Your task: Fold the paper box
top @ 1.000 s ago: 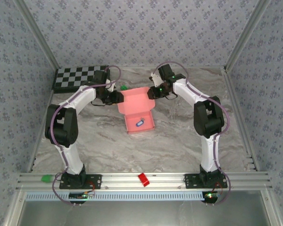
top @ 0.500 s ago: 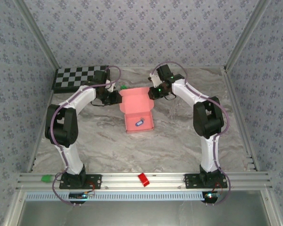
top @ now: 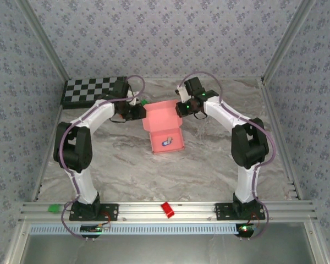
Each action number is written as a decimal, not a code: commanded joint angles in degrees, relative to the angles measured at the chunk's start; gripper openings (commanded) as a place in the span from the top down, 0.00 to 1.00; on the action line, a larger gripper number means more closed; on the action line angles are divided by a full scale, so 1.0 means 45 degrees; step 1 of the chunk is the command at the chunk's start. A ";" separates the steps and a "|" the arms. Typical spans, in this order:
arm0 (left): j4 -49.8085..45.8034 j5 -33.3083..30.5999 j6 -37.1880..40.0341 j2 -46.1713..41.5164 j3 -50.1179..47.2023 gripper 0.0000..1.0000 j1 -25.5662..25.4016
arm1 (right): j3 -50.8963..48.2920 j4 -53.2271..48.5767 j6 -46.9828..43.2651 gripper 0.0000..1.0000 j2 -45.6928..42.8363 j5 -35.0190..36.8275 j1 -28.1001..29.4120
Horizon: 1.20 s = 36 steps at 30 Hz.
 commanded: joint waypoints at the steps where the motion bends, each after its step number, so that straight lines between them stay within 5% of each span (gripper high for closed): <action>1: 0.0696 0.0361 -0.0078 -0.0025 0.0272 0.78 -0.0017 | -0.0316 0.0148 0.0001 0.90 -0.0477 0.0130 0.0083; 26: 0.0129 0.0458 0.0094 0.0728 0.0474 0.72 -0.0272 | -0.0700 0.0384 0.0186 0.92 -0.0545 0.0349 0.0115; 36: 0.0659 0.0347 -0.0265 0.0660 0.0531 0.90 -0.0355 | -0.1531 0.1204 0.0863 0.94 -0.1048 0.1186 0.0082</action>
